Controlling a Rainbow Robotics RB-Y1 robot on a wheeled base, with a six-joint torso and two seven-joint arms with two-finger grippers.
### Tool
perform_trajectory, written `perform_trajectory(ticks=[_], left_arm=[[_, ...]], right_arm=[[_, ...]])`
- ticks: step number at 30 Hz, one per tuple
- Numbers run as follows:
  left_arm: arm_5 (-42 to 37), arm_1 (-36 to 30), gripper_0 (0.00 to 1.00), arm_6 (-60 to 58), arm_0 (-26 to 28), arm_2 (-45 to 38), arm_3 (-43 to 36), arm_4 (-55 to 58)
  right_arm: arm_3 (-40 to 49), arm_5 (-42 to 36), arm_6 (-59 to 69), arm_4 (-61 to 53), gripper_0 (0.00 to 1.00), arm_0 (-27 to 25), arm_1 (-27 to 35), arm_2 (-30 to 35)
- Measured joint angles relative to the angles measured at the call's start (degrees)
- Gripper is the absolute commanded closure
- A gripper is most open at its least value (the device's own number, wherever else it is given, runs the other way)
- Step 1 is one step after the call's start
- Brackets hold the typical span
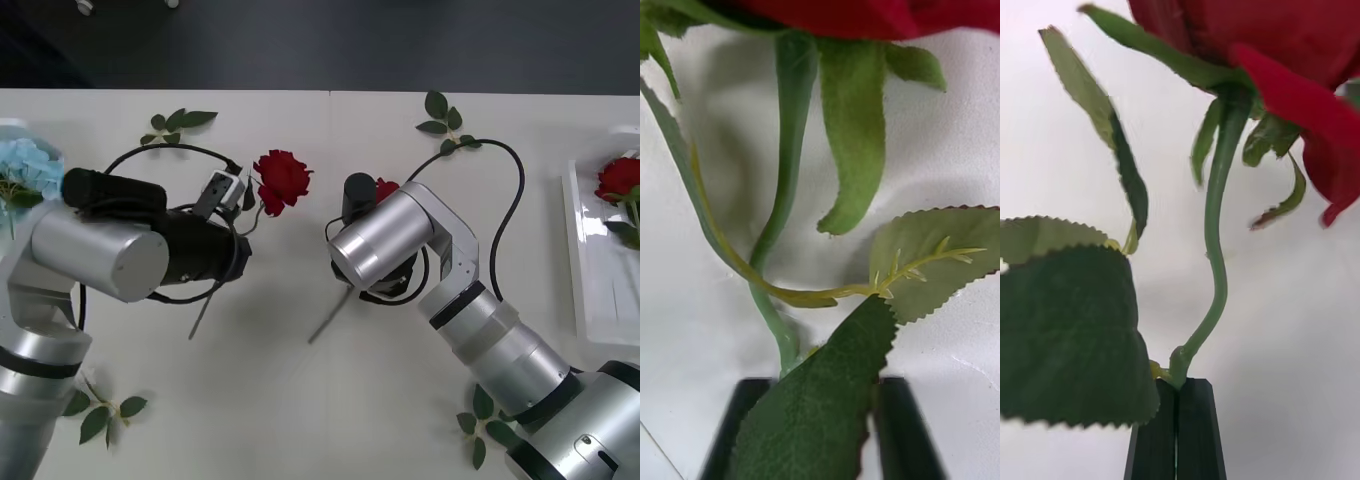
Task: Put the red flowers into the right box and the blue flowers into the left box
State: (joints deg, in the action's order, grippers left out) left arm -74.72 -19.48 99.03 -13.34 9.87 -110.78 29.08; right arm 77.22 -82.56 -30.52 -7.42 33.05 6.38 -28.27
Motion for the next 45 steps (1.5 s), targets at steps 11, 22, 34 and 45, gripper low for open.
perform_trajectory(ticks=[11,22,34,45], left_arm=[[-0.45,-0.21,1.0,22.04,3.98,-16.93,-4.25,28.47],[-13.1,9.19,1.0,38.71,4.06,-30.61,-3.34,41.54],[-15.08,12.03,1.0,54.05,3.77,-29.47,7.51,58.1],[-22.33,12.02,1.0,54.05,-2.03,-29.53,13.53,74.17]], right_arm=[[0.1,-0.1,-0.21,0.01,1.0,-0.01,0.06,0.91],[17.08,-14.28,-12.21,-6.8,1.0,-0.6,5.58,12.38],[36.31,-22.63,-24.75,-14.78,1.0,-4.44,12.9,22.44],[41.79,-23.96,-44.29,-24.52,1.0,-6.88,19.6,38.92]])
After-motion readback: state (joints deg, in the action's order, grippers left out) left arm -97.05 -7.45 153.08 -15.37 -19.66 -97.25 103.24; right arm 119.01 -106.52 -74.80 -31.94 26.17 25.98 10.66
